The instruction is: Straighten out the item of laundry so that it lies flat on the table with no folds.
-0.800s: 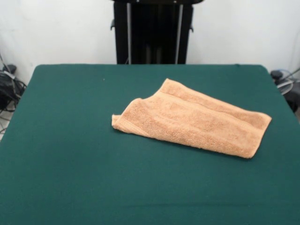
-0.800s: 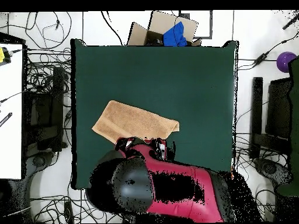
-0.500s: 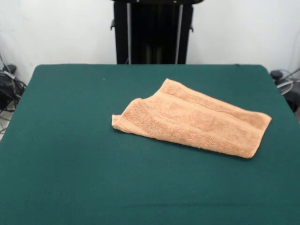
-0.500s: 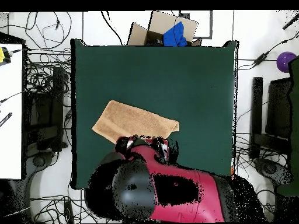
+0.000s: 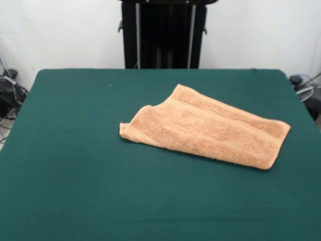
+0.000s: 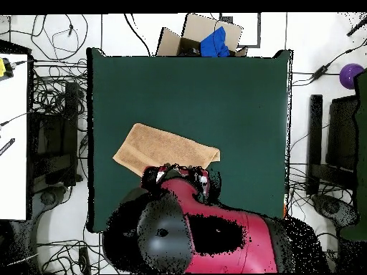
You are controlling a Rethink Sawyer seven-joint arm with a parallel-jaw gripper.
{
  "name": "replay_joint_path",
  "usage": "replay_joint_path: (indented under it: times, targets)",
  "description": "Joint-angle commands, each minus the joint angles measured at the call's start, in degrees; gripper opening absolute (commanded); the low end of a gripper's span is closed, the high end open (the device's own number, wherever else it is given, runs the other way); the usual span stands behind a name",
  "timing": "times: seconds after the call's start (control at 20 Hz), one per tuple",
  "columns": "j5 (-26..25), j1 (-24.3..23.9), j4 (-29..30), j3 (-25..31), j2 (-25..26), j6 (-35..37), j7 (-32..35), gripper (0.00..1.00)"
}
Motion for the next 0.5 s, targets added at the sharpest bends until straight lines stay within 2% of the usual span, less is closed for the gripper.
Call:
replay_joint_path:
  times: [0.05, 0.5]
  targets:
    - [1.4, -1.2, 6.0, 2.3, 5.5, -7.2, 2.5, 1.0]
    - [1.7, -2.7, 7.9, 3.0, 8.7, -12.1, 2.1, 1.0]
